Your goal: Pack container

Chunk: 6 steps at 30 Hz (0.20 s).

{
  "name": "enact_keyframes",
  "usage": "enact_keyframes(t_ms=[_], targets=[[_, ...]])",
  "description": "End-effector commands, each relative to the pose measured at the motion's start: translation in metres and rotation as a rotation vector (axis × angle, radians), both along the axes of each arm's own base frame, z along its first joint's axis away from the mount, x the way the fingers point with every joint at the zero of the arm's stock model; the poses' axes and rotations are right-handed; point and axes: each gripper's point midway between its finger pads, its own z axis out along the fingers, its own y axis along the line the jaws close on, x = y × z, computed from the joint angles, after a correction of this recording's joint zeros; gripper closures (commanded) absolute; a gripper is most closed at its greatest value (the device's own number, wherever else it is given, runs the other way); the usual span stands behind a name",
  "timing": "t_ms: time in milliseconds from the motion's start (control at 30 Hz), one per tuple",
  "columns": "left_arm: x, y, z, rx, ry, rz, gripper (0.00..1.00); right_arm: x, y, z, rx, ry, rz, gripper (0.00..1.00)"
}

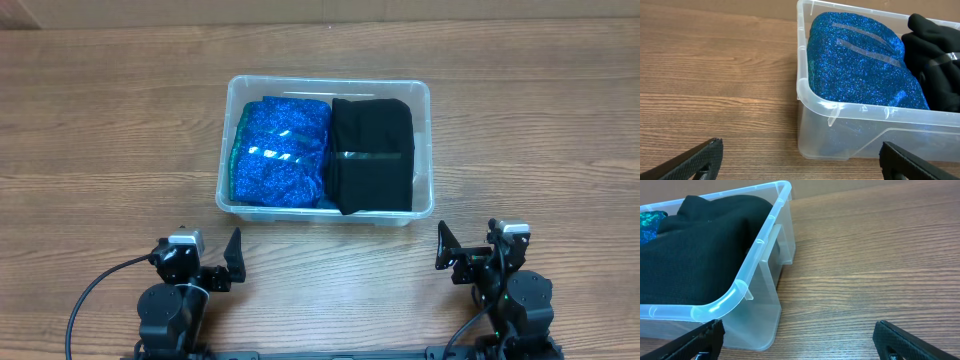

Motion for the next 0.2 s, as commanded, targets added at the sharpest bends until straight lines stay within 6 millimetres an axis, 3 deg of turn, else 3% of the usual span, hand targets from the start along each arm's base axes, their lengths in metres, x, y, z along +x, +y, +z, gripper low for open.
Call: enact_keyframes(t_ms=[0, 167], targets=[[0.0004, 0.0010, 0.0007, 0.015, -0.012, 0.004, 0.00, -0.0003, 0.0000, -0.0012, 0.005, -0.002, 0.000, 0.00], [0.0004, 0.0010, 0.0007, 0.015, -0.012, 0.004, 0.00, -0.0003, 0.0000, -0.0012, 0.006, -0.002, 0.000, 0.00]])
